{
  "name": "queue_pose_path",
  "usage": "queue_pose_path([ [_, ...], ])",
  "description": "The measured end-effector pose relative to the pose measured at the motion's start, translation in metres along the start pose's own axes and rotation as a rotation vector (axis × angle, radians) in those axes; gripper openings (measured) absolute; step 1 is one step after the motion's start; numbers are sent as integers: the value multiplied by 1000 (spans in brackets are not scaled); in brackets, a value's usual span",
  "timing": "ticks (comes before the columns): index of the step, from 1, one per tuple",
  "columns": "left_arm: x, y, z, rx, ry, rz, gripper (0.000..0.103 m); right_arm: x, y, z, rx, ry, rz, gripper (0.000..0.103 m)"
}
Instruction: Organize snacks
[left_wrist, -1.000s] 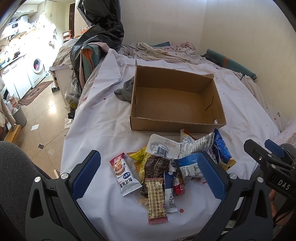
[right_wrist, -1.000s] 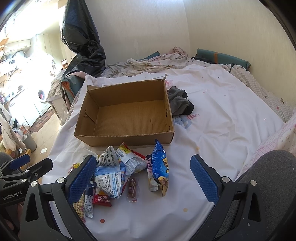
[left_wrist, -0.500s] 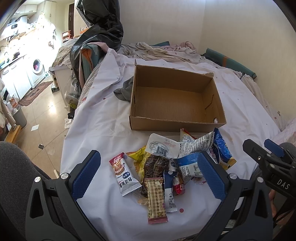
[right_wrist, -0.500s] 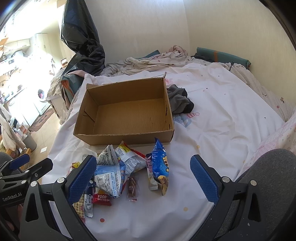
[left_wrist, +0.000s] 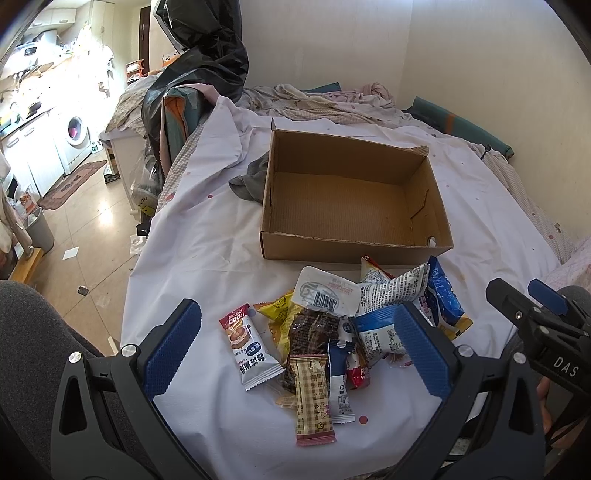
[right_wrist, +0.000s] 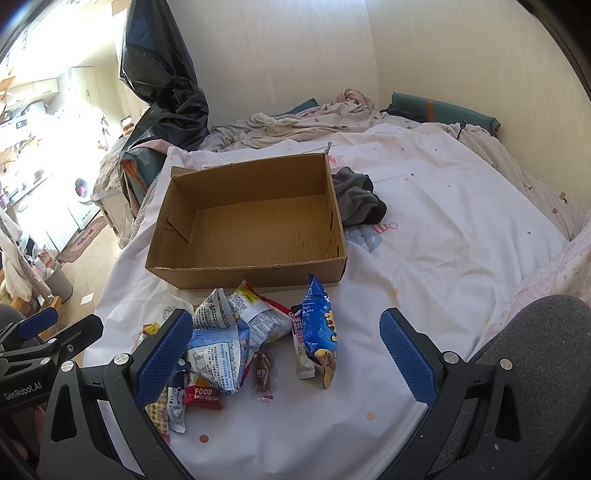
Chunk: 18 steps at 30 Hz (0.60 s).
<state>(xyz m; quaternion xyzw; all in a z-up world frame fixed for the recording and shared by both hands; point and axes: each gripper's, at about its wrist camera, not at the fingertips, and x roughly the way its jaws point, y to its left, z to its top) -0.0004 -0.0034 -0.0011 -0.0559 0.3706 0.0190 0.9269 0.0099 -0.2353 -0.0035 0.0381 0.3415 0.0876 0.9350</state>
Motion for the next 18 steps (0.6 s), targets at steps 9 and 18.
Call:
queue_pose_path([
  [9, 0, 0, 0, 0, 0, 0, 103, -1, 0, 0, 2, 1, 0, 103],
  [18, -5, -2, 17, 15, -16, 14, 103, 2, -12, 17, 47, 41, 27, 103],
])
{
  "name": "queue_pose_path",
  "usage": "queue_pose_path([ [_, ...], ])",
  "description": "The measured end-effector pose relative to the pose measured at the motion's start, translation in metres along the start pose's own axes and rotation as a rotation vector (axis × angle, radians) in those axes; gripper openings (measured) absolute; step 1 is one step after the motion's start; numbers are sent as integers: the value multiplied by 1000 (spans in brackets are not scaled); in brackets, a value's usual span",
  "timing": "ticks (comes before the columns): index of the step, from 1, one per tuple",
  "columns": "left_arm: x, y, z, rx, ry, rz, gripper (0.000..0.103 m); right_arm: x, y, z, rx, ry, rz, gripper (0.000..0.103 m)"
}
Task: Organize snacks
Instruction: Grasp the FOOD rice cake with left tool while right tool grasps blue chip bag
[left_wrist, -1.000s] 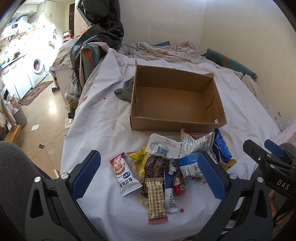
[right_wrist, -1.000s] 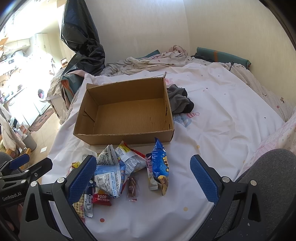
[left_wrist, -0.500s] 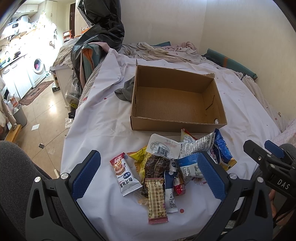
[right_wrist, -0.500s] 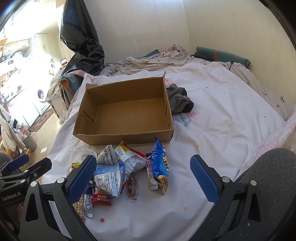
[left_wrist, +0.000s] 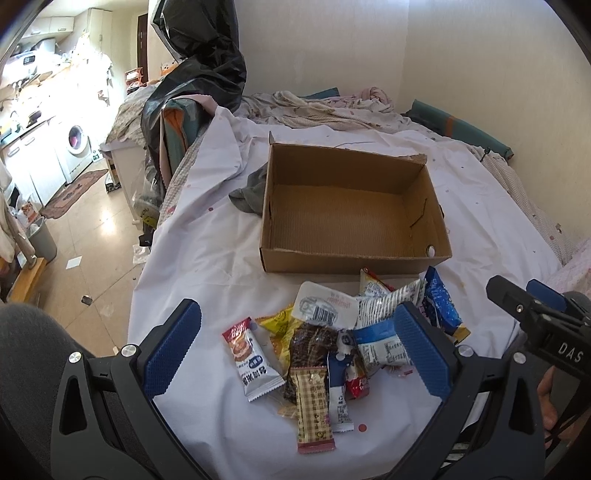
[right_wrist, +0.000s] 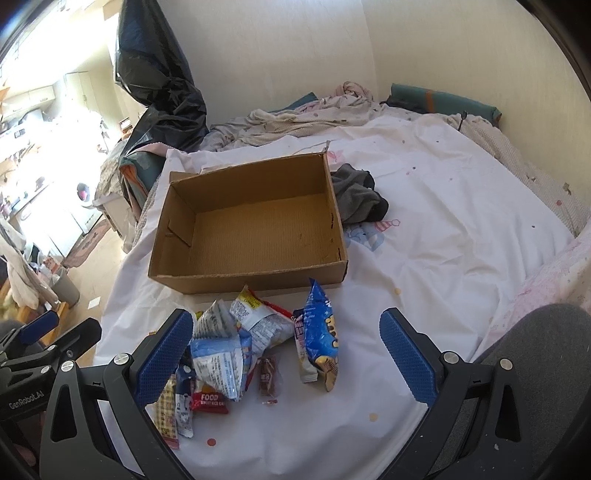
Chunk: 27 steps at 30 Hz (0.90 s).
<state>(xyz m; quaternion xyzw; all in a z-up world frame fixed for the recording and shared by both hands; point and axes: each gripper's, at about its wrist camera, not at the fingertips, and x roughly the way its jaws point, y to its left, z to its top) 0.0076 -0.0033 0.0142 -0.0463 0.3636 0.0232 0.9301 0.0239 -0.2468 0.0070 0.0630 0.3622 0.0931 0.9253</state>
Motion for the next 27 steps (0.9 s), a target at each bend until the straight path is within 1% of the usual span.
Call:
queue_pose_path([
  [3, 5, 6, 8, -39, 22, 2, 103, 4, -7, 10, 24, 25, 13, 103],
  [7, 22, 24, 18, -108, 96, 50, 103, 15, -18, 23, 67, 72, 33, 103],
  [9, 38, 38, 27, -157, 159, 72, 103, 26, -25, 28, 98, 115, 39, 103],
  [11, 52, 48, 32, -181, 217, 89, 102, 37, -32, 32, 127, 147, 47, 103],
  [13, 65, 60, 34, -217, 266, 91, 100, 44, -36, 34, 140, 171, 42, 103],
  [15, 78, 73, 32, -274, 316, 100, 94, 51, -40, 37, 145, 180, 36, 103],
  [16, 86, 78, 30, -298, 342, 107, 87, 53, -41, 37, 144, 182, 33, 103],
  [17, 96, 84, 24, -327, 386, 108, 80, 56, -41, 38, 145, 187, 30, 103],
  [18, 102, 85, 20, -340, 413, 107, 77, 58, -42, 38, 147, 190, 28, 103],
  [20, 120, 85, 3, -369, 499, 98, 64, 64, -45, 36, 164, 208, 29, 103],
  [21, 126, 86, -2, -379, 526, 95, 60, 67, -47, 35, 170, 214, 30, 103],
  [22, 132, 86, -9, -392, 552, 100, 53, 71, -48, 34, 177, 225, 29, 103],
  [23, 139, 86, -17, -409, 583, 109, 49, 73, -50, 33, 181, 234, 27, 103],
  [25, 154, 84, -28, -422, 638, 104, 47, 78, -53, 31, 192, 252, 23, 103],
  [27, 162, 82, -32, -414, 655, 106, 45, 82, -57, 29, 210, 265, 20, 103],
])
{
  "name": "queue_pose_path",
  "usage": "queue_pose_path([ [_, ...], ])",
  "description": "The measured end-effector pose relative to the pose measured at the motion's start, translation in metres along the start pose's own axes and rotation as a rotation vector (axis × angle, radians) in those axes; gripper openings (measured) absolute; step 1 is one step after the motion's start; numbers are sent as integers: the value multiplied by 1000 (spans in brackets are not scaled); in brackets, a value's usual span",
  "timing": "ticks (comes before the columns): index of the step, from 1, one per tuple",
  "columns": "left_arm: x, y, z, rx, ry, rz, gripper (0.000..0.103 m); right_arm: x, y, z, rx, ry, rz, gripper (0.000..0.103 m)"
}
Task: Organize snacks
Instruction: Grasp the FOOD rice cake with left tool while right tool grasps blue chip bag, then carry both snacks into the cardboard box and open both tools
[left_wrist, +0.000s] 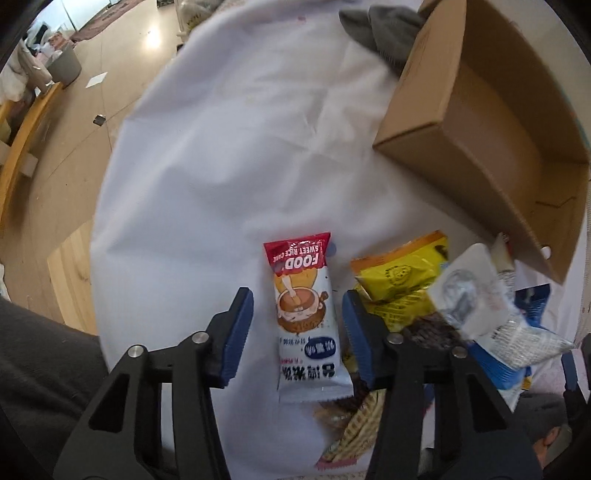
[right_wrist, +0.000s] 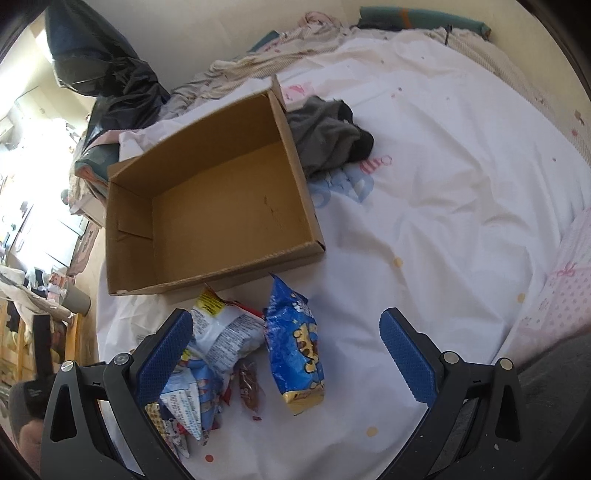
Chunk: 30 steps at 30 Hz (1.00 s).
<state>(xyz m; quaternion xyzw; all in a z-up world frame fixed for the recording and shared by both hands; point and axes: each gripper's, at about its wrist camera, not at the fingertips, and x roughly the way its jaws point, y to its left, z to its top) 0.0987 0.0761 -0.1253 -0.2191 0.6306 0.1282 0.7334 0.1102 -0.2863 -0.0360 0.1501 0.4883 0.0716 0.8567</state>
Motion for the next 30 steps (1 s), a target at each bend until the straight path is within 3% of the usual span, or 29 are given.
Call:
queue_pose_path([
  [3, 13, -4, -1, 4, 37, 9, 29, 4, -6, 2, 29, 16, -2, 103],
  [7, 13, -8, -4, 10, 44, 26, 27, 19, -22, 5, 104, 113, 13, 103],
  [10, -6, -17, -9, 43, -21, 52, 27, 40, -37, 2, 196, 245, 73, 84],
  [14, -32, -28, -18, 92, -124, 65, 27, 56, -36, -6, 200, 326, 89, 81],
  [17, -45, -37, -23, 112, -182, 65, 27, 63, -22, -9, 133, 338, 78, 76],
  [20, -53, -40, -26, 131, -210, 59, 27, 70, -15, -13, 102, 351, 52, 65],
  [22, -54, -38, -23, 147, -217, 51, 27, 75, -13, -15, 94, 367, 36, 52],
  [23, -54, -36, -25, 154, -222, 48, 27, 77, -13, -16, 91, 372, 27, 40],
  [26, -52, -32, -23, 167, -235, 37, 27, 66, -13, -12, 87, 327, 9, 26],
  [30, -55, -31, -19, 175, -259, 22, 27, 43, -17, -6, 110, 270, 40, 23],
])
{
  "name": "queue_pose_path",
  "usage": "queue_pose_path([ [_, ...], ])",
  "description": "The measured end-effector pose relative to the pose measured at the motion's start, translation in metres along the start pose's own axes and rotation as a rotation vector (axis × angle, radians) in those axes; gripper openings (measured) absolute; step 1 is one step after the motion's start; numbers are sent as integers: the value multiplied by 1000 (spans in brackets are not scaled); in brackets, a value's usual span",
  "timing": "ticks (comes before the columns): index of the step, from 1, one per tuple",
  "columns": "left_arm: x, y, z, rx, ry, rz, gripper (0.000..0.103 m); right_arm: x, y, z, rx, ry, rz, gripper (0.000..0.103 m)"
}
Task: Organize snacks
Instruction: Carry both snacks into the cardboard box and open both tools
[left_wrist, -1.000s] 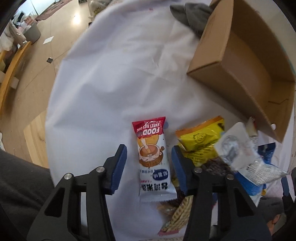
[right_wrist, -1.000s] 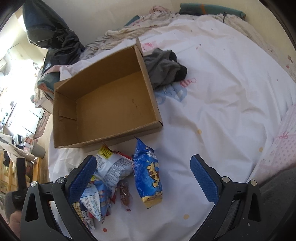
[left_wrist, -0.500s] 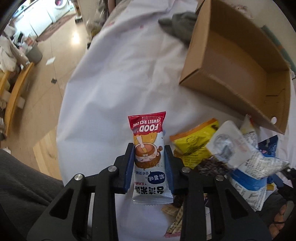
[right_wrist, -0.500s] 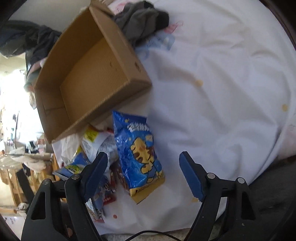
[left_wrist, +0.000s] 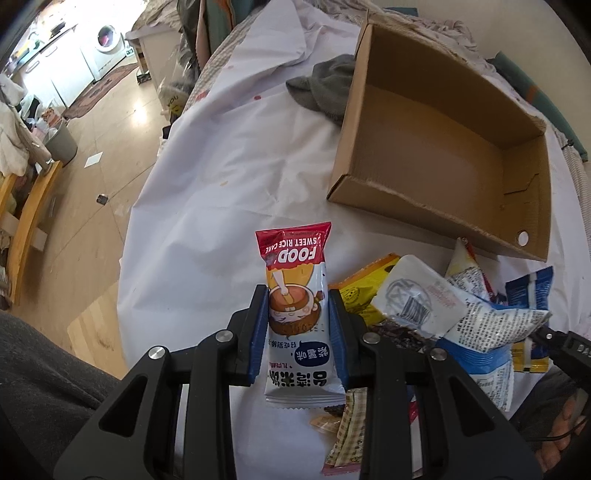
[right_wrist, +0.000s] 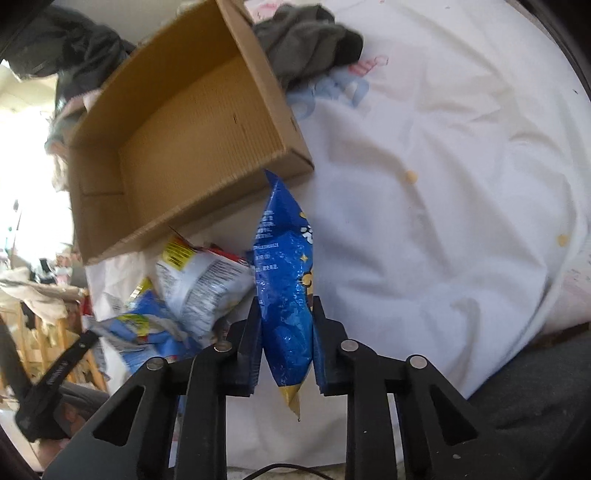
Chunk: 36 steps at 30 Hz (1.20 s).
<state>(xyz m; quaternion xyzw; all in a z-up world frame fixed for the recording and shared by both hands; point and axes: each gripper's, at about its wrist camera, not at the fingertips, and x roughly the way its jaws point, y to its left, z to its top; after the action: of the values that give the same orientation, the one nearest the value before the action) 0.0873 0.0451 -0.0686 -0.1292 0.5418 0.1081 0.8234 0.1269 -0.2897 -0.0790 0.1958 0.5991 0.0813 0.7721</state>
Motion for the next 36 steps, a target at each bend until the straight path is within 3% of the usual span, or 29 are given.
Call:
queue_pose_path([
  [9, -34, -2, 21, 4, -75, -58, 27, -57, 7, 9, -2, -135, 155, 23],
  [12, -45, -8, 36, 21, -109, -70, 27, -68, 12, 26, -3, -175, 240, 23],
  [16, -54, -20, 61, 57, -150, -70, 27, -68, 25, 50, -35, -203, 277, 23],
  [20, -56, -34, 83, 106, -173, -74, 27, -61, 33, 70, -52, -196, 355, 23],
  [25, -50, -58, 105, 167, -221, -81, 27, -36, 54, 90, -111, -190, 378, 23],
  [31, -21, -87, 116, 221, -232, -103, 27, 4, 74, 107, -171, -152, 366, 23],
  [36, -1, -104, 116, 292, -286, -90, 27, 29, 81, 108, -224, -137, 348, 23],
])
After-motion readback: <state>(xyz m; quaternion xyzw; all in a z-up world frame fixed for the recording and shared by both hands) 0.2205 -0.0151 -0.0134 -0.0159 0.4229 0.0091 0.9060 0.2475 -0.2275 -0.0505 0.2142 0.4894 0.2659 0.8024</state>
